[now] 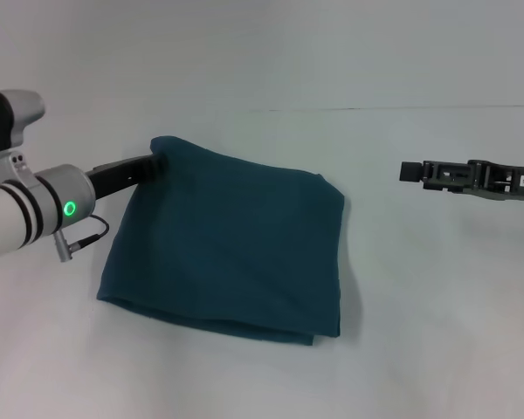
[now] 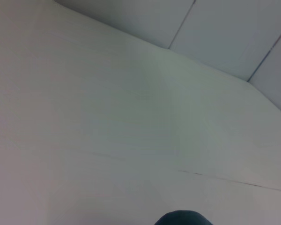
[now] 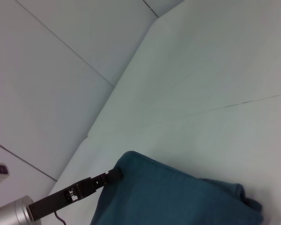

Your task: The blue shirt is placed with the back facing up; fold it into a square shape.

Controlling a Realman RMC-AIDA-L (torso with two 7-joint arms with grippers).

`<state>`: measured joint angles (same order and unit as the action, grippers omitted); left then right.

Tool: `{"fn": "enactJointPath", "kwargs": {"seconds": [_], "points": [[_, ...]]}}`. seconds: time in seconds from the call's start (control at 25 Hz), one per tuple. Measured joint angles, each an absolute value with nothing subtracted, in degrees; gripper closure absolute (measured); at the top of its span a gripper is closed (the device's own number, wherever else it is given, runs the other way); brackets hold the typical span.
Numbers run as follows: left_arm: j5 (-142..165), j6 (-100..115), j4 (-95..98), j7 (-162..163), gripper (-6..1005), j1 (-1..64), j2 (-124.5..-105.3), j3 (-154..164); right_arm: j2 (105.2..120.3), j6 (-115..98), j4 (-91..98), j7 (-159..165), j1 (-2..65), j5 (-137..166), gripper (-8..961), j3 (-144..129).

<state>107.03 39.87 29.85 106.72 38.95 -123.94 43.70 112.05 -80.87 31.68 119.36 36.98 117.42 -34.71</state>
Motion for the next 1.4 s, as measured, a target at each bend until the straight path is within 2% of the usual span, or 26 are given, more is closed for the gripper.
{"fn": "enactJointPath", "kwargs": {"seconds": [0.52,1.4], "points": [[105.34,41.79,30.46,107.70,914,35.83,-124.05,41.51,112.05,-81.06,31.73,119.35,37.09,117.42,74,-34.71],[103.33,41.99,30.08,107.36,877,35.67,-124.09,41.37,112.05,-81.31,31.53,119.35,37.09,117.42,73,-35.42]]}}
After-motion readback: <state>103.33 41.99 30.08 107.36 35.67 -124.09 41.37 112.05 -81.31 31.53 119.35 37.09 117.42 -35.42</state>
